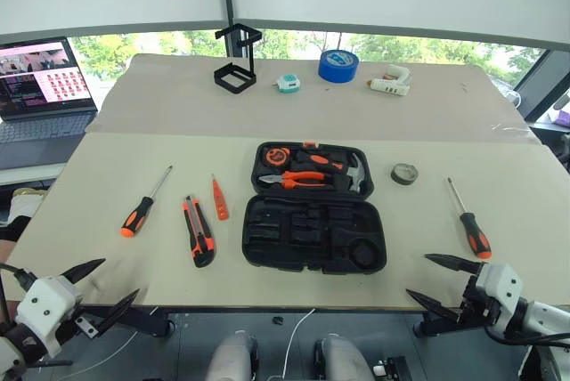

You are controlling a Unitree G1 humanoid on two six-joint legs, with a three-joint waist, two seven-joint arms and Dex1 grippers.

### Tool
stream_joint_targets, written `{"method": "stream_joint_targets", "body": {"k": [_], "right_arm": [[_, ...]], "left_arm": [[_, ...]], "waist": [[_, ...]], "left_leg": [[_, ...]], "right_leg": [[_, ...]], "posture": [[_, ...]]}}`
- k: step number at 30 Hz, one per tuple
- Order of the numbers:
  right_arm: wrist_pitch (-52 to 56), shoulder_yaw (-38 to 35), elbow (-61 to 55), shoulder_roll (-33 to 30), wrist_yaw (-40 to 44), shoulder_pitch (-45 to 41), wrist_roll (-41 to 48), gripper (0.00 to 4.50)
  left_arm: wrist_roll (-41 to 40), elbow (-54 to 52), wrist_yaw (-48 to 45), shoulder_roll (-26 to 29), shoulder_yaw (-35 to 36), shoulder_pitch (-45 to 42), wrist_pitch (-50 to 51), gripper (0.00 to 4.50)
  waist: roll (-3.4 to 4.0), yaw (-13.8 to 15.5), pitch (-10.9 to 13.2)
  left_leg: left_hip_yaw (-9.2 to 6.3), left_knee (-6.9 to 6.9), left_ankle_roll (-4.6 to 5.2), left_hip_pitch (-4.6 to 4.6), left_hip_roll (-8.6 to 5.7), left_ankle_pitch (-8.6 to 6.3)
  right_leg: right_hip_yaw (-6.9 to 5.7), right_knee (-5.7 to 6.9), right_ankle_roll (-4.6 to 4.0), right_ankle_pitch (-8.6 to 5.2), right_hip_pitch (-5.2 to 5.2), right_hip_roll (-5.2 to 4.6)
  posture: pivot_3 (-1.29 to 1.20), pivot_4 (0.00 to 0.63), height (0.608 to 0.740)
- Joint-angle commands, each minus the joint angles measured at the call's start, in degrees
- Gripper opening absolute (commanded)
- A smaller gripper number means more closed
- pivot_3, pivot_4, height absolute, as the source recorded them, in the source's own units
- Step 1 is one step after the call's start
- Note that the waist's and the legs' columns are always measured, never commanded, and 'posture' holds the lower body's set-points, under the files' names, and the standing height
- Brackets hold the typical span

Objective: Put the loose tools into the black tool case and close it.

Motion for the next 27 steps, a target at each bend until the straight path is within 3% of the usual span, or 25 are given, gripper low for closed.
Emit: {"method": "stream_joint_targets", "body": {"k": [1,3,6,13,16,20,23,27], "right_arm": [[0.5,0.1,-2.3,0.7,0.0,-4.4,2.9,4.49],[3.5,1.4,-7.8,2.5,0.7,-9.2,8.2,4.49],[9.6,2.6,-12.5,3.1,1.8,-11.1,12.9,4.49],[17.3,6.2,-23.2,7.2,-4.1,-16.2,15.1,4.49],[19.8,7.0,-25.7,7.9,-6.0,-17.3,15.1,4.49],[22.6,8.3,-27.5,7.3,-5.9,-18.8,15.1,4.49],[23.6,7.5,-27.0,6.7,-6.4,-19.4,14.5,4.49],[23.9,8.1,-27.2,7.1,-6.9,-19.9,13.6,4.49]], "left_arm": [[-6.9,-3.8,1.5,0.6,4.2,1.6,7.2,4.5],[-15.5,-5.4,5.1,-0.6,9.5,2.9,17.0,4.5],[-22.1,-4.6,9.1,-2.3,14.9,3.8,24.5,4.5],[-30.0,-3.1,13.9,-4.2,21.7,8.4,38.1,4.5],[-32.0,-6.0,13.5,-3.3,22.1,8.6,40.9,4.5],[-33.6,-10.2,19.0,3.9,20.4,2.2,48.1,4.5],[-38.9,-11.0,25.0,14.2,16.9,-7.7,60.1,4.5],[-35.2,-6.2,29.2,23.2,3.6,-23.6,67.2,4.5]], "waist": [[-0.01,0.0,0.0],[-0.15,-0.9,0.1],[-0.01,-1.4,0.2],[-0.08,-0.8,0.2],[-0.11,-0.2,0.1],[-0.24,0.5,0.1],[-0.22,1.0,0.1],[-0.21,0.4,0.1]], "left_leg": [[0.0,0.0,0.0,0.0,0.0,0.0],[0.03,0.0,0.0,0.01,0.08,0.0],[0.09,0.01,0.0,0.07,0.36,0.01],[0.12,0.01,-0.22,0.06,0.41,-0.22],[0.12,0.05,-0.26,0.1,0.42,-0.24],[0.11,0.05,-0.67,0.11,0.43,-0.46],[0.1,0.06,-0.76,0.15,0.43,-0.39],[0.23,0.06,-0.35,0.23,0.42,-0.14]], "right_leg": [[0.0,0.0,0.0,0.0,0.0,0.0],[0.01,0.05,-0.06,0.04,-0.03,0.02],[-0.19,0.05,0.13,0.32,-0.07,0.05],[-0.27,0.07,0.26,0.22,-0.12,0.17],[-0.3,0.06,-0.09,0.02,-0.22,0.14],[-0.39,0.08,-0.27,-0.05,-0.3,0.11],[-0.44,0.22,-0.32,-0.02,-0.23,0.12],[-0.3,0.23,-0.07,0.18,0.01,0.23]], "posture": [[0.0,0.15,0.74],[0.0,0.15,0.74],[0.0,0.15,0.74],[0.0,0.15,0.74],[0.0,0.15,0.74],[0.0,0.15,0.74],[0.0,0.15,0.74],[0.0,0.15,0.74]]}}
